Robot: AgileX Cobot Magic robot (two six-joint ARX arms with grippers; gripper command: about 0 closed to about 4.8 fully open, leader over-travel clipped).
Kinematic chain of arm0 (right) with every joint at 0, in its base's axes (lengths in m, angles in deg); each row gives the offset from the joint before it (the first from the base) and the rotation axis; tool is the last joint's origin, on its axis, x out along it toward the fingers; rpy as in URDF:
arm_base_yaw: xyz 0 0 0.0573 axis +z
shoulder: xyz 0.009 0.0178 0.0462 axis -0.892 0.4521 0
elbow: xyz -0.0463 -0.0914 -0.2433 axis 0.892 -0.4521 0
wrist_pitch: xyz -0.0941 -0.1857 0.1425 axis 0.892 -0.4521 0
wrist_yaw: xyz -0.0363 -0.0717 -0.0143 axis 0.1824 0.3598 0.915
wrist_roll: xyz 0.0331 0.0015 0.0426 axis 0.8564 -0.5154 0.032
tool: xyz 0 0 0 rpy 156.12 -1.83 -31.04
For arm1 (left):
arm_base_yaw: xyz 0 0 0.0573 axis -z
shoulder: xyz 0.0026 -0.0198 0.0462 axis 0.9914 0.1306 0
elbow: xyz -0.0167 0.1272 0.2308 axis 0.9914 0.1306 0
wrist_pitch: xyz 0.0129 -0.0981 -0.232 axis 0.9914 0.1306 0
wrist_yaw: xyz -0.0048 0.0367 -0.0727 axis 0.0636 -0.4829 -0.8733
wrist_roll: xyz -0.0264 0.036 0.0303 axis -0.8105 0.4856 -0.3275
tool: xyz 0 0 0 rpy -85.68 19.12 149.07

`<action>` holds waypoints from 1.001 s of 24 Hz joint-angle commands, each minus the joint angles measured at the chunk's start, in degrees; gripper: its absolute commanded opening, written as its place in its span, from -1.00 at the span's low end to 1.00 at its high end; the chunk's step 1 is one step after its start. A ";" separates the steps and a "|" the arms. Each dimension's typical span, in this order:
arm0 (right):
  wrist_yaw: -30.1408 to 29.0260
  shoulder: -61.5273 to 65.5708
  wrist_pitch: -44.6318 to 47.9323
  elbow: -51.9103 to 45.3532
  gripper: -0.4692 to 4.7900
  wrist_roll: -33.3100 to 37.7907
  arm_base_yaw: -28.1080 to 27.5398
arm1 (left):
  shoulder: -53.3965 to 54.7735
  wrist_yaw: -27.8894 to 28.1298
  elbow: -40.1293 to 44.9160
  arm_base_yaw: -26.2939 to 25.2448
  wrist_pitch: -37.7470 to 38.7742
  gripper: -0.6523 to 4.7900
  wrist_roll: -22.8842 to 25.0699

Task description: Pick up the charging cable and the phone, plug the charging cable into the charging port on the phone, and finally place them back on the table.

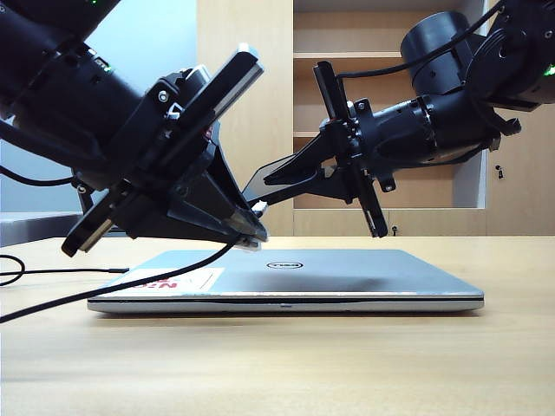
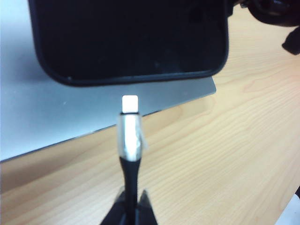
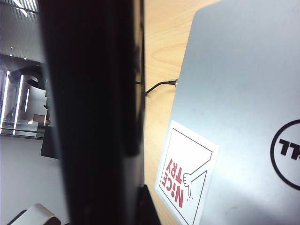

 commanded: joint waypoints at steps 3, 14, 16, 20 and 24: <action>-0.48 -0.52 2.23 0.42 -0.84 0.28 0.04 | -0.15 0.00 -0.11 0.04 -1.11 -0.78 0.00; 0.46 -0.52 2.23 0.42 -0.84 0.26 0.79 | -0.15 0.00 -0.11 0.02 -1.11 -0.78 0.00; 0.63 -0.52 2.29 0.44 -0.84 0.26 0.87 | -0.15 0.00 -0.11 0.02 -1.11 -0.78 0.00; 1.46 -0.52 1.81 0.42 -0.84 0.24 1.46 | -0.15 0.00 -0.11 0.02 -1.11 -0.78 0.00; 1.44 -0.52 1.81 0.42 -0.84 0.24 1.49 | -0.15 0.00 -0.11 0.02 -1.14 -0.78 -0.04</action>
